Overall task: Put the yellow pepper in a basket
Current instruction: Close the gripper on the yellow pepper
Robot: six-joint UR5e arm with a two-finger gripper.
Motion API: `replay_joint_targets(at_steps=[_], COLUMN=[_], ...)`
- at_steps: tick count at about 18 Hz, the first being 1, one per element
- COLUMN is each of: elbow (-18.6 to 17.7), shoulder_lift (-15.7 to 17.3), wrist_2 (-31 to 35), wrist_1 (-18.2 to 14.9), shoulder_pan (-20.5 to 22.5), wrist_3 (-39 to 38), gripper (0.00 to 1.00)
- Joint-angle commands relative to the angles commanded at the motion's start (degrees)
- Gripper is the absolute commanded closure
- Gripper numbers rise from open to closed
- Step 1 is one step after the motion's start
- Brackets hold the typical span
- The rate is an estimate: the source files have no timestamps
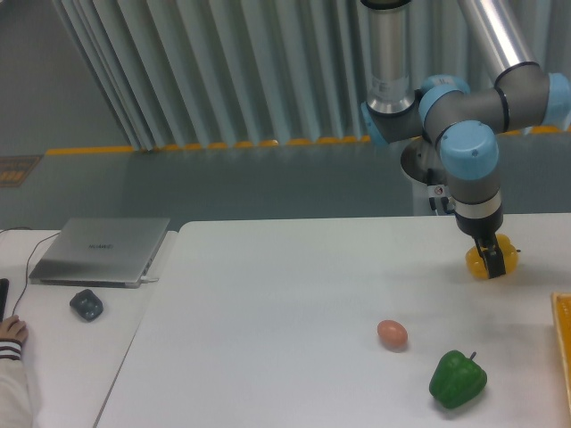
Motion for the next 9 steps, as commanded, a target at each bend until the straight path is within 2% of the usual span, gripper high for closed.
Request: replay_joint_targets(at_steps=[9], elbow=[-2.64], shoulder_lift=[-0.09], wrist_2=[1.49], wrist_1=[-0.35], shoulder_pan=[1.14], wrist_3=[0.00], gripper=[0.00])
